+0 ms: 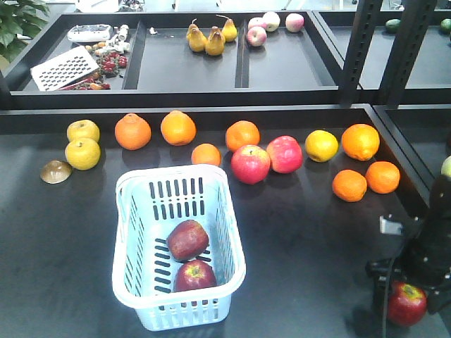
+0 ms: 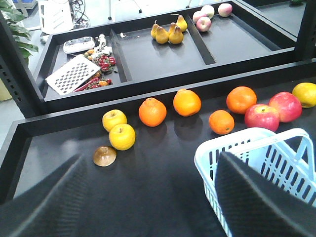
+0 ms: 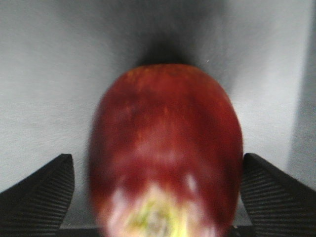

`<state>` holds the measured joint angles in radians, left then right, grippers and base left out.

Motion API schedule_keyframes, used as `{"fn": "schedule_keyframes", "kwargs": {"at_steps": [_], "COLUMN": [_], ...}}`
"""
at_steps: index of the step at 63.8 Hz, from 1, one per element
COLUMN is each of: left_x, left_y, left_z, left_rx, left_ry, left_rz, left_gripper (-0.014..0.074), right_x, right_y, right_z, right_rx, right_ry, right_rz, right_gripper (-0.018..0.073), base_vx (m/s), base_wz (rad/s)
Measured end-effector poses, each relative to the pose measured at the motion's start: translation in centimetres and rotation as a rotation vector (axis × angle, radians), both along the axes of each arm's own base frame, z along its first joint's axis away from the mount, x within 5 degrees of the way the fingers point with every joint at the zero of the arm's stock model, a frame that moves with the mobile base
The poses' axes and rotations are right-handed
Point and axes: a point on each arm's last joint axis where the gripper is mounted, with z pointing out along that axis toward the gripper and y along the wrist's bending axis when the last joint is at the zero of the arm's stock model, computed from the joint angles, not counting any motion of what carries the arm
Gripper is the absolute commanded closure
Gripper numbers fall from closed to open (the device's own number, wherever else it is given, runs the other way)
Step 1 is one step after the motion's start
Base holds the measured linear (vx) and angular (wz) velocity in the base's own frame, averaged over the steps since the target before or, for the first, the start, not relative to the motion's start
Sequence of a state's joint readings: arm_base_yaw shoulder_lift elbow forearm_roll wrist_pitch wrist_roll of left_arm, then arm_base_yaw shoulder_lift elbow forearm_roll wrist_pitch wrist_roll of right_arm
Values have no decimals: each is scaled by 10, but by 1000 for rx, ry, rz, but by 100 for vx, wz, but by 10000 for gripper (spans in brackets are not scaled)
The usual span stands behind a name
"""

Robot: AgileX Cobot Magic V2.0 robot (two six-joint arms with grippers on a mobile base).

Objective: Pick three apples into basket with both arms
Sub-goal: 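Reach the right gripper to the farthest-out red apple and grasp it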

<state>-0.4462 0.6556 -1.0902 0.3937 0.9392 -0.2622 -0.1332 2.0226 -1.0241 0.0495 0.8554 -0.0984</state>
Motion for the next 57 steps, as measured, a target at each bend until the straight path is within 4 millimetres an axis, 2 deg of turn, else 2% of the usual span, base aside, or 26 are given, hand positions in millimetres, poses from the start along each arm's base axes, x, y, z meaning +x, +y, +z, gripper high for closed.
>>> {"fn": "schedule_keyframes", "kwargs": {"at_steps": [6, 19, 25, 29, 37, 45, 49, 57], "left_x": [0, 0, 0, 0, 0, 0, 0, 0], "left_y": [0, 0, 0, 0, 0, 0, 0, 0], "left_z": [0, 0, 0, 0, 0, 0, 0, 0], "left_rx": [0, 0, 0, 0, 0, 0, 0, 0], "left_ry": [0, 0, 0, 0, 0, 0, 0, 0], "left_rz": [0, 0, 0, 0, 0, 0, 0, 0], "left_gripper": [74, 74, 74, 74, 74, 74, 74, 74], "right_x": [-1, 0, 0, 0, 2, -2, -7, -22], "right_y": [0, 0, 0, 0, 3, 13, 25, 69], "right_z": [-6, -6, -2, 7, 37, 87, 109, 148], "right_rx": [2, 1, -1, -3, 12, 40, 46, 77], "right_ry": [18, 16, 5, -18, -111, -261, -322, -437], "right_rz": [0, -4, -9, -13, -43, -43, 3, 156], "right_gripper": [46, 284, 333, 335, 333, 330, 330, 330], "base_vx": [0, 0, 0, 0, 0, 0, 0, 0], "base_wz": [0, 0, 0, 0, 0, 0, 0, 0]}}
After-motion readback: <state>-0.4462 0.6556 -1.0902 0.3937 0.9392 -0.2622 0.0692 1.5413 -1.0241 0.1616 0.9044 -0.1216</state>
